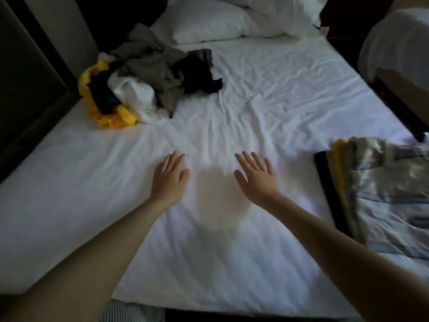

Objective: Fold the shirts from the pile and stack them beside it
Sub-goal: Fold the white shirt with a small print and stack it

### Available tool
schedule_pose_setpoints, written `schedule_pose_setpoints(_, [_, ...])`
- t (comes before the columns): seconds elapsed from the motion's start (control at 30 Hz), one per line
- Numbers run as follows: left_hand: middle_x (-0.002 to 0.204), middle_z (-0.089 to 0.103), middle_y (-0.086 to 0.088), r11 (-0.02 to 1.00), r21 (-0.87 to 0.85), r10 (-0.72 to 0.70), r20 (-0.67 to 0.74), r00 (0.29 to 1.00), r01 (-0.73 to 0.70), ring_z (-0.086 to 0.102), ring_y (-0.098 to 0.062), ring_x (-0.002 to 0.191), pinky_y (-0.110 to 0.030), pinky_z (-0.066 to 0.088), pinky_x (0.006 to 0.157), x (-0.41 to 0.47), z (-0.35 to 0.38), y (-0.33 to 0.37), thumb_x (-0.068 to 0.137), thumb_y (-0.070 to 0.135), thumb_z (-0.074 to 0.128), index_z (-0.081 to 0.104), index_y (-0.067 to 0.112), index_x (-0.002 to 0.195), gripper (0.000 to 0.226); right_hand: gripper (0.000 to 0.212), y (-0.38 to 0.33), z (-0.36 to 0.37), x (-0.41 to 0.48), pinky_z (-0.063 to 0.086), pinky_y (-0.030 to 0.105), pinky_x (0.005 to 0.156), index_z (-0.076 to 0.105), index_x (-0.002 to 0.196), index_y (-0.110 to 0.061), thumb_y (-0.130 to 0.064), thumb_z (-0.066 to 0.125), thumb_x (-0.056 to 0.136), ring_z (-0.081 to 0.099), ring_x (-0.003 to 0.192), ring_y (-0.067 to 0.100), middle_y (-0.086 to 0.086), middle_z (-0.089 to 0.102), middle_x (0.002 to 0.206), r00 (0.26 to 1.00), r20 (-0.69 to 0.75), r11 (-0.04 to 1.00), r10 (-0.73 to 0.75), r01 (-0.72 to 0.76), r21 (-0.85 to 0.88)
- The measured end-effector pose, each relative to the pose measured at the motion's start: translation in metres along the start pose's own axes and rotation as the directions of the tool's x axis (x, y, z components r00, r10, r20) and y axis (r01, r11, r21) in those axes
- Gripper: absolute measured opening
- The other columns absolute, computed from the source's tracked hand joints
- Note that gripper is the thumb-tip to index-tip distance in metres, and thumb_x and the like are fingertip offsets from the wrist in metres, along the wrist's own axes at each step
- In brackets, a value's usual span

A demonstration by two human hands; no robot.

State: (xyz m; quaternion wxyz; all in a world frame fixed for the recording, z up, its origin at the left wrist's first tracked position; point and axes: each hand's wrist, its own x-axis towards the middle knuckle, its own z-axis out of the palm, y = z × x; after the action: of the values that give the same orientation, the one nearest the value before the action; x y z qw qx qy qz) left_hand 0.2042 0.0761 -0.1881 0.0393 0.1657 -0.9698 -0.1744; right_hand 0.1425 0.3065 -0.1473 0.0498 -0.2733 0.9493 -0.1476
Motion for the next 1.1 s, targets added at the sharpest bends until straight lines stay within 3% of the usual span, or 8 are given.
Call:
schedule_pose_setpoints(0.1, [0.159, 0.015, -0.005, 1.000, -0.025, 0.000, -0.086, 0.996, -0.002, 0.012, -0.020, 0.146, -0.034, 0.008, 0.116, 0.034, -0.007, -0.021, 0.101, 0.032, 0.031, 0.024, 0.018, 0.150, 0.052, 0.051, -0.021, 0.021, 0.039, -0.012, 0.034, 0.115, 0.010, 0.151, -0.025, -0.035, 0.023, 0.103, -0.006, 0.146, 0.014, -0.004, 0.004, 0.159, 0.997, 0.014, 0.997, -0.076, 0.076, -0.005])
schedule_pose_setpoints(0.2, [0.155, 0.025, -0.011, 0.986, -0.128, -0.139, -0.247, 0.959, 0.110, 0.024, -0.025, 0.142, -0.037, 0.019, 0.112, 0.068, -0.010, -0.041, 0.098, 0.026, 0.043, 0.030, 0.013, 0.148, 0.053, 0.054, -0.027, 0.046, 0.066, -0.015, 0.030, 0.113, 0.011, 0.151, -0.026, -0.042, 0.016, 0.100, -0.005, 0.146, 0.014, -0.004, 0.005, 0.159, 0.995, -0.004, 0.995, -0.098, 0.098, 0.010])
schedule_pose_setpoints(0.3, [0.150, 0.037, -0.010, 0.924, -0.252, -0.372, -0.405, 0.835, 0.289, 0.036, -0.028, 0.134, -0.039, 0.027, 0.106, 0.099, -0.006, -0.057, 0.095, 0.032, 0.048, 0.032, 0.010, 0.146, 0.057, 0.072, -0.024, 0.064, 0.071, -0.012, 0.026, 0.112, 0.020, 0.150, -0.027, -0.053, 0.003, 0.085, 0.006, 0.146, 0.014, -0.003, 0.012, 0.158, 0.996, -0.066, 0.998, -0.064, 0.064, 0.006])
schedule_pose_setpoints(0.37, [0.147, 0.040, -0.007, 0.887, -0.294, -0.458, -0.466, 0.757, 0.355, 0.041, -0.027, 0.129, -0.039, 0.030, 0.101, 0.120, -0.006, -0.062, 0.093, 0.036, 0.049, 0.033, 0.012, 0.144, 0.059, 0.067, -0.021, 0.071, 0.070, -0.003, 0.029, 0.112, 0.033, 0.146, -0.025, -0.050, 0.011, 0.088, 0.021, 0.144, 0.020, 0.000, 0.027, 0.154, 0.988, -0.137, 0.997, -0.073, 0.074, -0.002])
schedule_pose_setpoints(0.47, [0.145, 0.042, -0.002, 0.845, -0.361, -0.531, -0.482, 0.697, 0.395, 0.045, -0.027, 0.124, -0.039, 0.032, 0.098, 0.152, -0.011, -0.065, 0.094, 0.042, 0.047, 0.035, 0.016, 0.143, 0.057, 0.055, -0.019, 0.076, 0.071, 0.012, 0.033, 0.109, 0.050, 0.136, -0.020, -0.041, 0.027, 0.091, 0.042, 0.133, 0.027, 0.006, 0.046, 0.143, 0.968, -0.235, 0.996, -0.091, 0.085, -0.037])
schedule_pose_setpoints(0.6, [0.132, 0.055, 0.001, 0.787, -0.392, -0.615, -0.447, 0.649, 0.476, 0.047, -0.027, 0.118, -0.038, 0.032, 0.095, 0.181, -0.010, -0.071, 0.090, 0.046, 0.048, 0.053, 0.021, 0.127, 0.044, 0.052, -0.018, 0.079, 0.069, 0.016, 0.034, 0.108, 0.053, 0.134, -0.021, -0.038, 0.030, 0.091, 0.045, 0.130, 0.027, 0.006, 0.049, 0.141, 0.957, -0.273, 0.995, -0.102, 0.096, -0.038])
schedule_pose_setpoints(0.87, [0.109, 0.063, -0.011, 0.799, -0.453, -0.594, -0.492, 0.637, 0.395, 0.053, -0.030, 0.106, -0.036, 0.035, 0.089, 0.166, -0.012, -0.062, 0.094, 0.025, 0.053, 0.066, 0.008, 0.096, 0.022, 0.052, -0.018, 0.077, 0.067, 0.014, 0.035, 0.109, 0.050, 0.136, -0.021, -0.039, 0.027, 0.093, 0.042, 0.133, 0.026, 0.005, 0.046, 0.144, 0.965, -0.244, 0.995, -0.094, 0.084, -0.049])
schedule_pose_setpoints(1.1, [0.082, 0.063, -0.023, 0.806, -0.576, -0.448, -0.444, 0.776, 0.136, 0.058, -0.036, 0.078, -0.037, 0.040, 0.073, 0.088, -0.001, -0.042, 0.080, 0.010, 0.067, 0.063, -0.003, 0.071, 0.017, 0.063, -0.022, 0.068, 0.066, 0.006, 0.032, 0.112, 0.044, 0.140, -0.024, -0.046, 0.014, 0.090, 0.032, 0.139, 0.023, 0.002, 0.037, 0.149, 0.987, -0.147, 0.996, -0.070, 0.060, -0.067])
